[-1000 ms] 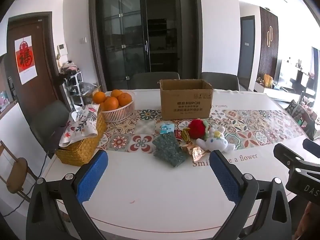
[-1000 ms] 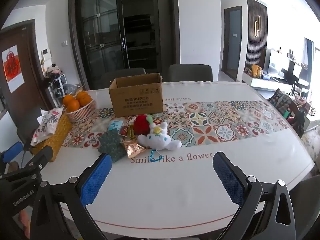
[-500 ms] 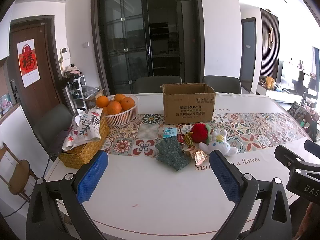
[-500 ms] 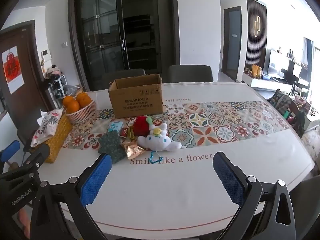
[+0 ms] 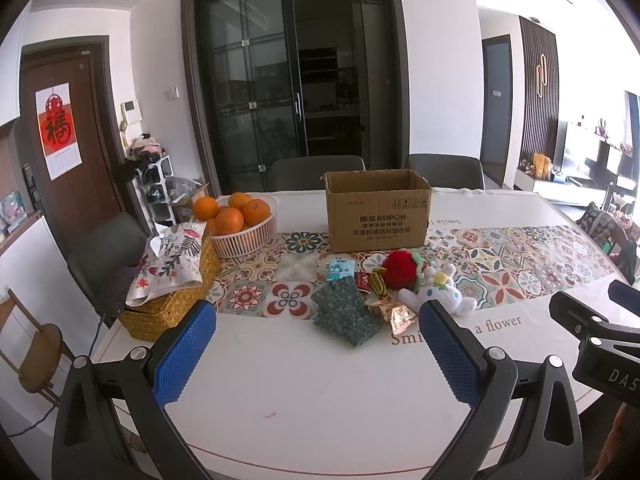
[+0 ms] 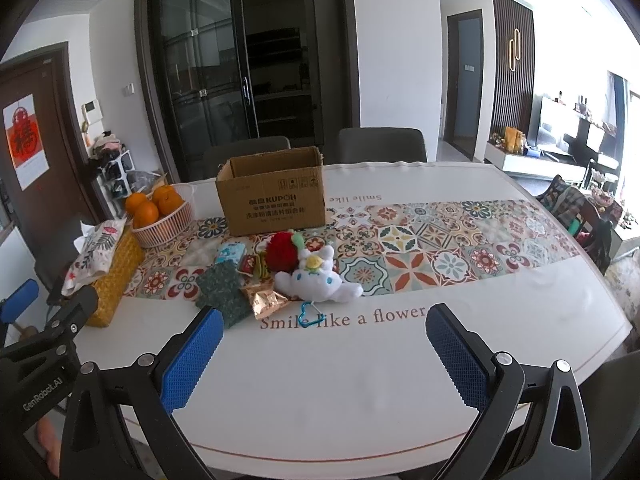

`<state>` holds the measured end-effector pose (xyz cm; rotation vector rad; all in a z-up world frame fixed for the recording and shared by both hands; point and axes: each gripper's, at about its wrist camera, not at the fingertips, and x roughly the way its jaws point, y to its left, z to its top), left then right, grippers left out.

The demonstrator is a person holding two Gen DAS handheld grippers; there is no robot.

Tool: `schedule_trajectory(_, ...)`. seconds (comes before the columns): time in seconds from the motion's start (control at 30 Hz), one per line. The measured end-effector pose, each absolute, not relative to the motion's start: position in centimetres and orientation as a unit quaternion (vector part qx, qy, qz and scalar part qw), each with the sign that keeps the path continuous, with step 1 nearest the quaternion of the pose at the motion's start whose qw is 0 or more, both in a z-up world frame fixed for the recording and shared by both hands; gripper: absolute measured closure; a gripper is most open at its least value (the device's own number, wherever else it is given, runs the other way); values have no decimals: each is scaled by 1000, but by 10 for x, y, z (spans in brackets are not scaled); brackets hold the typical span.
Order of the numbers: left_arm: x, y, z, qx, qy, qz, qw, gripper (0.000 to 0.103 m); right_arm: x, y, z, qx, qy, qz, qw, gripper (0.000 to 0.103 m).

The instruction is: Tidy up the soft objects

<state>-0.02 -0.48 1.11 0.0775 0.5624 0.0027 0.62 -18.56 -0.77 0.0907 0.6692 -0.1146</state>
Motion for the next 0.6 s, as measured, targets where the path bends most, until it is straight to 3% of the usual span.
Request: schedule_trajectory(0.6, 1, -8, 12, 41, 275, 3, 960, 0, 12, -191, -7, 48, 330, -53, 941, 0)
